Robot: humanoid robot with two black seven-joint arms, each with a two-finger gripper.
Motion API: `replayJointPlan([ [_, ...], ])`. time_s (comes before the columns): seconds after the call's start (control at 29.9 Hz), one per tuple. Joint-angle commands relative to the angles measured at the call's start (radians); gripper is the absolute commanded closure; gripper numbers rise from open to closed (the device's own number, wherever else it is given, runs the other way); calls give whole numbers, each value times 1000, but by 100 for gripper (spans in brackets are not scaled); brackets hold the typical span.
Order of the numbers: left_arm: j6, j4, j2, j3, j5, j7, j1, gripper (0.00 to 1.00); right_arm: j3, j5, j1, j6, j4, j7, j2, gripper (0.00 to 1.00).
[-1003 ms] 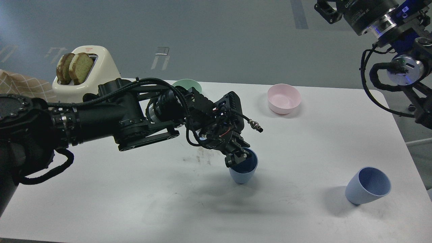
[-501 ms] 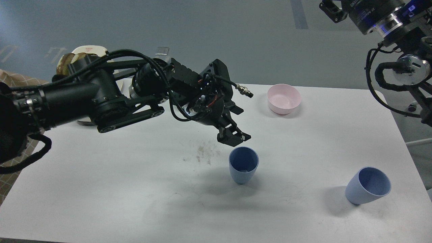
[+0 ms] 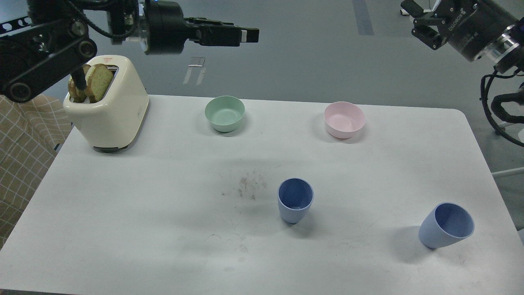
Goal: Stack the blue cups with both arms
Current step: 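Open the left gripper and raise it away from the cup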
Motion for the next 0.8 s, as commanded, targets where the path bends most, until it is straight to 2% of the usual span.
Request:
replayJointPlan([
  [0.0, 33, 83, -4, -3, -285, 0, 59, 2, -44, -94, 1, 3, 79, 0, -100, 0],
  [0.1, 41, 106, -12, -1, -423, 0, 82, 2, -87, -198, 1, 5, 103, 0, -166, 0],
  [0.3, 139, 113, -38, -1, -546, 0, 126, 2, -162, -408, -5, 6, 220, 0, -337, 0],
  [0.57, 145, 111, -112, -4, -552, 0, 161, 2, -222, -651, -14, 32, 439, 0, -623, 0],
  [0.77, 139, 111, -156, -10, -552, 0, 161, 2, -223, -789, -33, 74, 548, 0, -767, 0],
])
